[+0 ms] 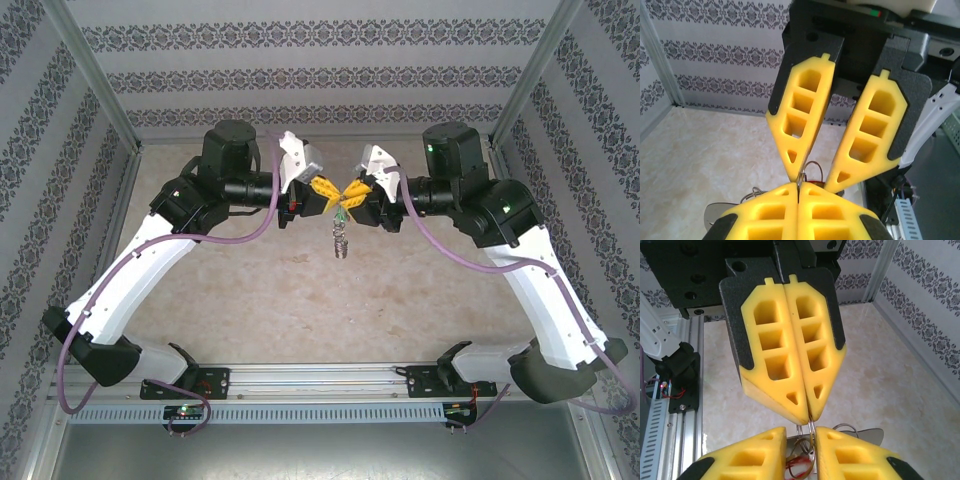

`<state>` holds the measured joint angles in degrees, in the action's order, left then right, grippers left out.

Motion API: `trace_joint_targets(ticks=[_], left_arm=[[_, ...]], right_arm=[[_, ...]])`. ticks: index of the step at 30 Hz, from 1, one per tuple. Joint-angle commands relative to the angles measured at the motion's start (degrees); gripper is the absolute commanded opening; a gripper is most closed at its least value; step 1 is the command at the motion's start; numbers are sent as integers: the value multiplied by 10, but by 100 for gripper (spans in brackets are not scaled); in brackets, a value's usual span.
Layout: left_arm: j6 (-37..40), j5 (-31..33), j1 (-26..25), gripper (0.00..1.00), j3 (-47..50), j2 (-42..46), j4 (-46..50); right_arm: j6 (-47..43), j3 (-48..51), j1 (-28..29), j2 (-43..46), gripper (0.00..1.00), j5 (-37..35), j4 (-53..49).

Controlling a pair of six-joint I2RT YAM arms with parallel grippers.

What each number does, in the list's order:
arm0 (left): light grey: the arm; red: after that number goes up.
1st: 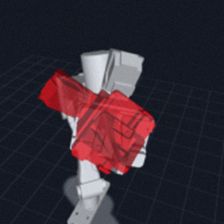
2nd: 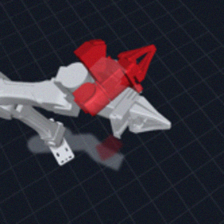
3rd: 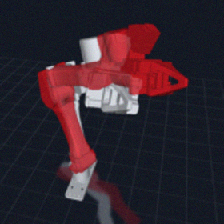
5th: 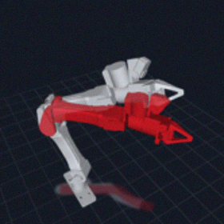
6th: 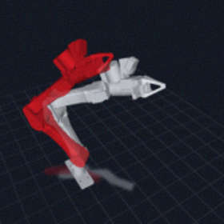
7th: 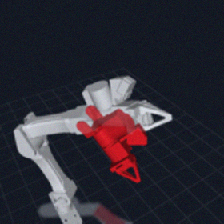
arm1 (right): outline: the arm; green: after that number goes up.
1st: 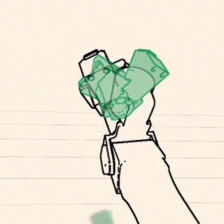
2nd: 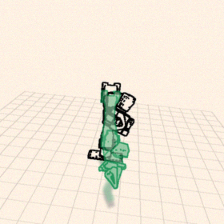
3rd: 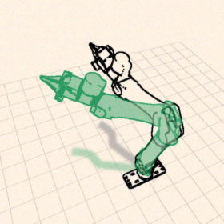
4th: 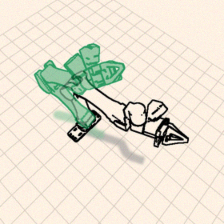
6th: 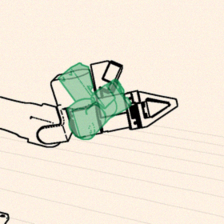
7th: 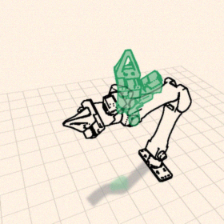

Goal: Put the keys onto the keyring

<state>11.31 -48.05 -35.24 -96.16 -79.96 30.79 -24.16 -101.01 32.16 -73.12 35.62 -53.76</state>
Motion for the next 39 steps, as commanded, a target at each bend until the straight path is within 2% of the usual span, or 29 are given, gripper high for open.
trace_joint_targets(ticks=[1, 12, 18, 21, 24, 27, 29, 33, 39], left_arm=[[-41, -21, 8, 0, 5, 20, -81], [-100, -50, 9, 0, 25, 45, -154], [-145, -68, 10, 0, 44, 53, -216], [-145, -75, 9, 0, 44, 49, -205], [-107, -56, 6, 1, 33, 45, -147], [-14, -8, -3, 24, -10, 33, -19], [40, 28, -10, 31, -41, 18, 55], [111, 99, -29, 33, -85, -10, 148], [127, 141, -49, 33, -91, -29, 165]], right_arm=[[10, 7, 9, 15, 22, 25, 12], [22, 19, 8, 31, 16, 19, 26], [27, 18, 7, 33, 1, 10, 34], [26, 14, 6, 32, 0, 3, 37], [11, 3, 6, 28, 0, -16, 23], [-8, -8, 7, 23, 0, -41, 5], [-22, -18, 9, 17, 0, -54, -9], [-55, -43, 19, -1, 0, -84, -47], [-73, -55, 35, -16, 0, -98, -65]])
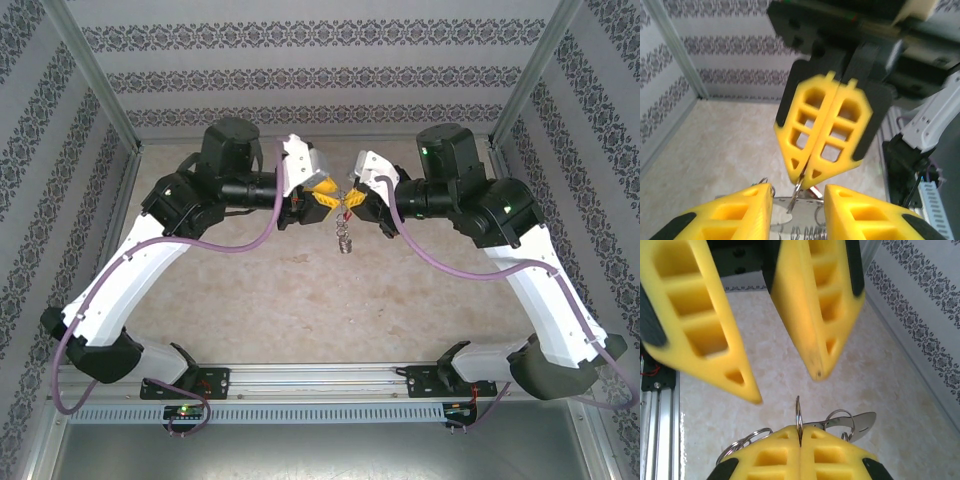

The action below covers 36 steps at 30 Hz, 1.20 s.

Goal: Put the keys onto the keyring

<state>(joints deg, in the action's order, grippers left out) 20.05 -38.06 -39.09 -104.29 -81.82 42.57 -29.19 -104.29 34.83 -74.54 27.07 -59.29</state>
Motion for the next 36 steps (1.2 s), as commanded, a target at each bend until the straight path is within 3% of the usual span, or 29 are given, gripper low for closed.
trace_joint_targets(ticks=[1, 7, 13, 18, 21, 24, 36], left_arm=[[39, 45, -12, 33, -9, -12, 46], [45, 35, -12, 27, -13, -20, 50], [50, 28, -12, 0, -12, -23, 50], [40, 7, -12, 0, -4, -16, 29], [15, -10, -7, 0, 9, -11, -1], [-4, -21, 0, 0, 26, -2, -29], [-27, -37, 7, 0, 50, 22, -65]], right_arm=[[-23, -22, 11, -2, 0, -12, -10], [-29, -25, 15, -8, 0, -3, -11], [-31, -30, 17, -15, 0, -1, -13], [-25, -24, 18, -14, 0, 2, -7], [-9, -6, 16, -2, 13, 4, 7], [17, 19, 4, 18, 18, 21, 27], [86, 54, -51, 47, 15, 115, 45]])
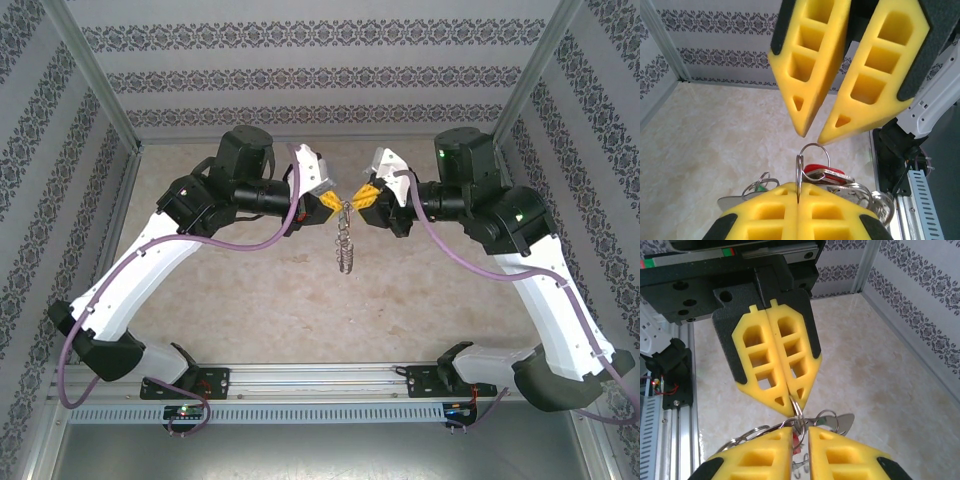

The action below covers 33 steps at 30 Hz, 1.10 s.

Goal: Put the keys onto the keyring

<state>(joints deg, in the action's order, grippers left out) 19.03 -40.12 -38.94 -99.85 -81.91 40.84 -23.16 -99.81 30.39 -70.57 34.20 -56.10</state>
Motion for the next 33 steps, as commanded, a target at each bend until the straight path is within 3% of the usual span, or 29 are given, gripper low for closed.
trace_joint_targets(ticks=[1, 9, 23, 33], left_arm=[[-19, -17, 5, 0, 8, 25, -51], [-21, -15, 5, 0, 12, 30, -54], [-16, -15, 5, 0, 18, 34, -61], [-13, -17, 8, 0, 20, 34, -68]], right_arm=[[27, 10, -9, 9, 14, 49, 13], [47, 11, -22, 5, 14, 93, 21], [52, 13, -30, -9, 0, 113, 11], [50, 8, -33, -18, 0, 120, 3]])
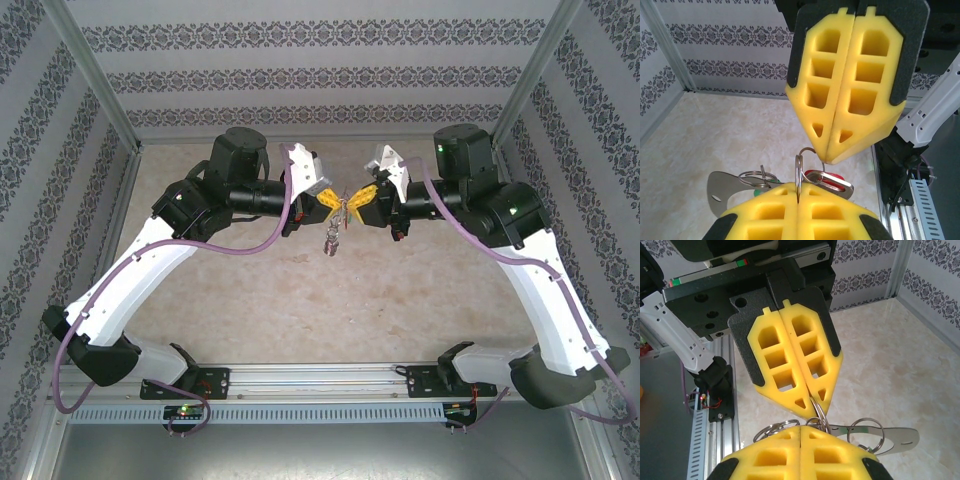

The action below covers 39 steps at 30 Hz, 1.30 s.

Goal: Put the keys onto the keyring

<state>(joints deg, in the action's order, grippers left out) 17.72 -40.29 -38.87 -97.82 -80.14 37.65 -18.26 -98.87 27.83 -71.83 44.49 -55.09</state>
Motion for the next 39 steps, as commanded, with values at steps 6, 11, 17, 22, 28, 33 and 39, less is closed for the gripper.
trace_joint_targets(ticks=[6, 11, 17, 22, 28, 33, 39], left_arm=[[-13, -28, 20, 0, 10, 24, -57], [-16, -37, 27, 0, 14, 26, -62], [-18, -46, 30, 0, 13, 23, -65], [-16, -45, 31, 0, 17, 26, -63], [-2, -41, 31, 0, 11, 23, -45], [-1, -38, 31, 0, 11, 24, -49], [3, -30, 31, 0, 13, 28, -47]], right_arm=[[0, -1, -12, -3, 0, 20, -18], [5, 7, -16, 2, 0, 29, -19], [14, 4, -16, -4, 0, 35, -2], [34, 8, -20, 3, 10, 53, 17], [109, 18, -42, 2, 35, 95, 70], [138, 13, -47, -13, 31, 105, 68], [158, 13, -48, -21, 23, 140, 71]])
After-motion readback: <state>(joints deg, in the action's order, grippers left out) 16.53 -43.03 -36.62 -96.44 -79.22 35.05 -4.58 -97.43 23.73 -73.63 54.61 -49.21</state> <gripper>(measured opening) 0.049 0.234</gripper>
